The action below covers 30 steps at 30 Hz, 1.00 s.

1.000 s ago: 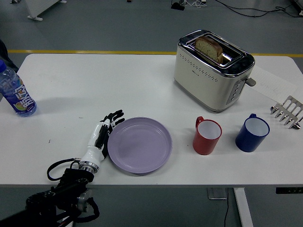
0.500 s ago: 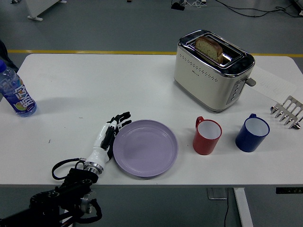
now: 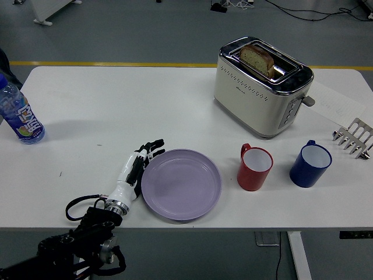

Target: Push plate across desktop

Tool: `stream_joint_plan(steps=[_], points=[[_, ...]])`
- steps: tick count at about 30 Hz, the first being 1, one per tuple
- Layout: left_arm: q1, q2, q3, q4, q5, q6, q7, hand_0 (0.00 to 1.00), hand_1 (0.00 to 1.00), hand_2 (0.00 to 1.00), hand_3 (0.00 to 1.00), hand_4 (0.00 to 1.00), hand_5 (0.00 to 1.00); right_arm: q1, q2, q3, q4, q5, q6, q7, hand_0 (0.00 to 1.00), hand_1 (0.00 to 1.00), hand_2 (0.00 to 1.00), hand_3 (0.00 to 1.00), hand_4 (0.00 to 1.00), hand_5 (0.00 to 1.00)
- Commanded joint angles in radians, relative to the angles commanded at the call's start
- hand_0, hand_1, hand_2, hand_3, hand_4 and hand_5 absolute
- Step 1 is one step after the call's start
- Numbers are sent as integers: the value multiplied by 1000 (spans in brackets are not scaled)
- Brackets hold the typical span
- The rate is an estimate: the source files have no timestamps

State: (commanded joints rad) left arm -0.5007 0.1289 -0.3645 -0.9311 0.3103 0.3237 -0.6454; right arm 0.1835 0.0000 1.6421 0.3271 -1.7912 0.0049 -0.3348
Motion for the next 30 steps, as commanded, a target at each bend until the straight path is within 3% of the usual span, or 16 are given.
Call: stream_joint_plan(steps=[7,14,19,23,24,28,30], points=[[2,1,-7,1,-4,8,0,763,798,844,769,421,998,0,0,-1,0,2,-1,1,578,537,611,617,141,630],[26,-3,-78,6,1,46,0,761,798,843,768,424,998,1,0,-3,-1,5,-2,2,578,537,611,617,140,627],[62,-7,-180,9,35,83,0,759,795,842,763,426,998,2,0,-6,-2,10,-3,3,579,537,609,617,141,627],[102,-3,-308,-3,87,96,0,759,795,842,763,426,998,5,0,-13,-3,21,-7,7,579,537,609,617,141,627],[106,-3,-333,-5,92,97,0,717,740,789,709,430,998,5,0,-13,-3,23,-8,7,579,537,609,616,142,623],[156,18,-481,-50,113,94,0,717,740,789,709,430,998,3,0,-26,-5,48,-18,11,579,537,609,616,142,623],[193,46,-566,-92,150,68,26,699,721,769,690,438,998,1,0,-28,-6,54,-22,14,579,537,609,616,145,627]])
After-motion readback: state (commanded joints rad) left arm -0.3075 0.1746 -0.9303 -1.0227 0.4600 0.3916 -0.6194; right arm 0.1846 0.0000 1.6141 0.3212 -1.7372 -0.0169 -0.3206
